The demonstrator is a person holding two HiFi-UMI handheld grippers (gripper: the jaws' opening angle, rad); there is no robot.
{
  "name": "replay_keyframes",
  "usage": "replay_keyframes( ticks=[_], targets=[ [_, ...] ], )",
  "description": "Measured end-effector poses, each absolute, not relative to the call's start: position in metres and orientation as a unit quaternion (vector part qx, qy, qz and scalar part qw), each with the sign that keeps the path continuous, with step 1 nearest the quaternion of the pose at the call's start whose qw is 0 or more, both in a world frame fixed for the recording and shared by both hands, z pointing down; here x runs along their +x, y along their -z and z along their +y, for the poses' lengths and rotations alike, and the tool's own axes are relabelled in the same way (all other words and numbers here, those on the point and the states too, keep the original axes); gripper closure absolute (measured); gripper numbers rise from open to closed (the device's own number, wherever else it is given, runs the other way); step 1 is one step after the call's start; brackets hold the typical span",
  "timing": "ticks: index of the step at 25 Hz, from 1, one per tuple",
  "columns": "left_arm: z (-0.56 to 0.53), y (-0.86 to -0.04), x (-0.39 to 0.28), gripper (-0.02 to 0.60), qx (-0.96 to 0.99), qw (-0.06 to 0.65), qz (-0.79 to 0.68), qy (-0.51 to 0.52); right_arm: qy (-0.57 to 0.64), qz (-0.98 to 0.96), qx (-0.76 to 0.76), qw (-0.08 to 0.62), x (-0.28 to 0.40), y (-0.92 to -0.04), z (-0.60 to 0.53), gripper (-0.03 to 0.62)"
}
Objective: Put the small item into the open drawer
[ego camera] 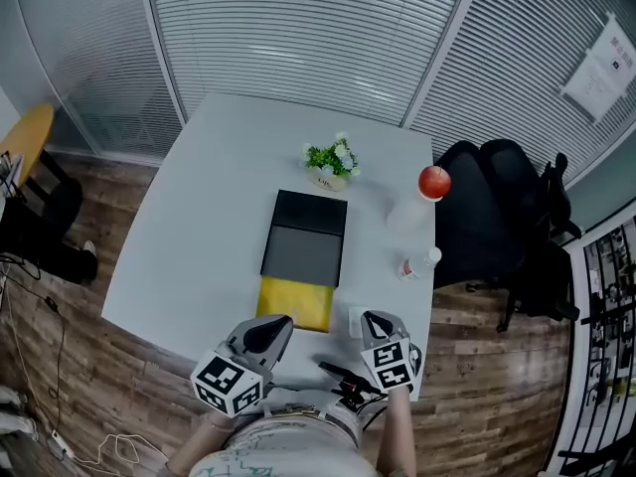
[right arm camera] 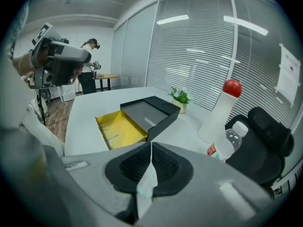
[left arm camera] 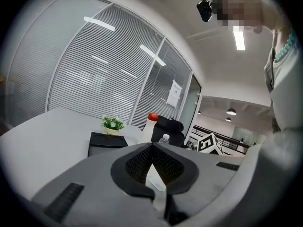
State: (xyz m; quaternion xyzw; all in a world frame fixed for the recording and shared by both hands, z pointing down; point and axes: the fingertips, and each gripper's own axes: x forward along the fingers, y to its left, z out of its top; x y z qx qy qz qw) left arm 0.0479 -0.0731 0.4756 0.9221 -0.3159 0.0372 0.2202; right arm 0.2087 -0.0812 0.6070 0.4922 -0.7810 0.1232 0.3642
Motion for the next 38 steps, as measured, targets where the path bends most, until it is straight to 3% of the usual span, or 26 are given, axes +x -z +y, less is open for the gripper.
replay_keyframes(
  ticks=[19, 28, 38],
  targets=[
    [-0.074, -0.487, 0.04, 0.584, 0.91, 0.231, -0.342, -0.044, -0.172, -0.762, 0.453, 0.43, 0.228, -0.678, -0.072, 0.584],
    [-0.071, -0.49, 0.038, 0.584, 0.907, 0.233, -0.346, -0.05, -0.202, -0.746, 0.419, 0.478, 0.231, -0.716, -0.062, 0.527],
    [-0.069, -0.495, 0.032, 0.584, 0.903, 0.238, -0.353, -0.057, -0.23, -0.733, 0.418, 0.484, 0.23, -0.742, -0.067, 0.525]
  ],
)
